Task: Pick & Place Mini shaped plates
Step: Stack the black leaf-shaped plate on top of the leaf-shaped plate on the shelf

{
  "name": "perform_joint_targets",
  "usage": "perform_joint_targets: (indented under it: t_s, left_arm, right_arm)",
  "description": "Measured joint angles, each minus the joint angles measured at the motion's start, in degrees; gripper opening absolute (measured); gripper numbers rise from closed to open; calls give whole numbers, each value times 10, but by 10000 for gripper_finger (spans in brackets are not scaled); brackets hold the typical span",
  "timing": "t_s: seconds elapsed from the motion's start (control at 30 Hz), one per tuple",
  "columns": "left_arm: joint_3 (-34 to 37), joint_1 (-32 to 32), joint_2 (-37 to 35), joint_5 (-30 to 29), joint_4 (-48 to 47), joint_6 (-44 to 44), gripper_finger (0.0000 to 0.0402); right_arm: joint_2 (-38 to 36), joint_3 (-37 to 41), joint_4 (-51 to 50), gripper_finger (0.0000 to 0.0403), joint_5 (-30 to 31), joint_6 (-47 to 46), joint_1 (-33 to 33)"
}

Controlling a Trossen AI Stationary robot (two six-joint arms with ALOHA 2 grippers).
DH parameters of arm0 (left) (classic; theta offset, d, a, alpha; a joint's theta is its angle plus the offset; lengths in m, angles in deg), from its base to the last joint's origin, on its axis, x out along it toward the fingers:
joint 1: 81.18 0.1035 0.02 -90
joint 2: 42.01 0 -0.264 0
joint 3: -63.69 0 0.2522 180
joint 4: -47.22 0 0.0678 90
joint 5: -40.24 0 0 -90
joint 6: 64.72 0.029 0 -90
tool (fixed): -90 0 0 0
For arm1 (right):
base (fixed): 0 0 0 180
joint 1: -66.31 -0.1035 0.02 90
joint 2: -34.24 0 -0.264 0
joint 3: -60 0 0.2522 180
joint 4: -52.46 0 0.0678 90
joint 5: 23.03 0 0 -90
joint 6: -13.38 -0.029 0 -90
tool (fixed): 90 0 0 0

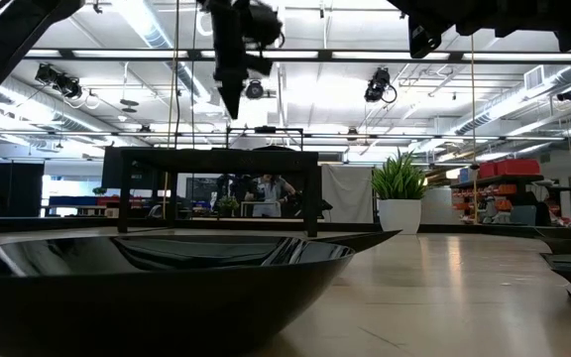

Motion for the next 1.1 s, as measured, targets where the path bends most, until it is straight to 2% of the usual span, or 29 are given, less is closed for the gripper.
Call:
perform_joint_targets:
  t_s: [0.07,0.2,0.27,0.37,0.53,0.7,0.87,0.93,1.0,1.1]
  left_arm:
    - [-39,-13,0,14,-45,-43,41]
    - [-93,-57,-2,99,-116,-128,33]
    - [-90,-97,-10,129,-120,-148,20]
    - [-57,-174,-30,131,-109,-161,5]
    - [28,-308,-50,83,-46,-227,10]
    - [180,-414,-72,76,102,-271,8]
    - [310,-482,-72,73,230,-424,6]
    - [346,-505,-70,91,267,-529,8]
    - [367,-523,-69,140,295,-603,13]
    - [376,-550,-70,194,347,-612,17]
  right_arm:
    - [0,0,0,11,0,0,0]
    - [0,0,-8,11,0,-5,0]
    - [0,0,-15,11,0,-12,0]
    - [0,0,-33,11,0,-27,-2]
    - [0,0,-60,11,0,-37,-16]
    - [0,0,-64,11,0,-45,-34]
    - [2,0,-63,11,0,-92,-59]
    - [8,0,-62,11,0,-114,-74]
    - [18,0,-47,8,12,-127,-94]
    - [35,0,-21,3,44,-131,-130]
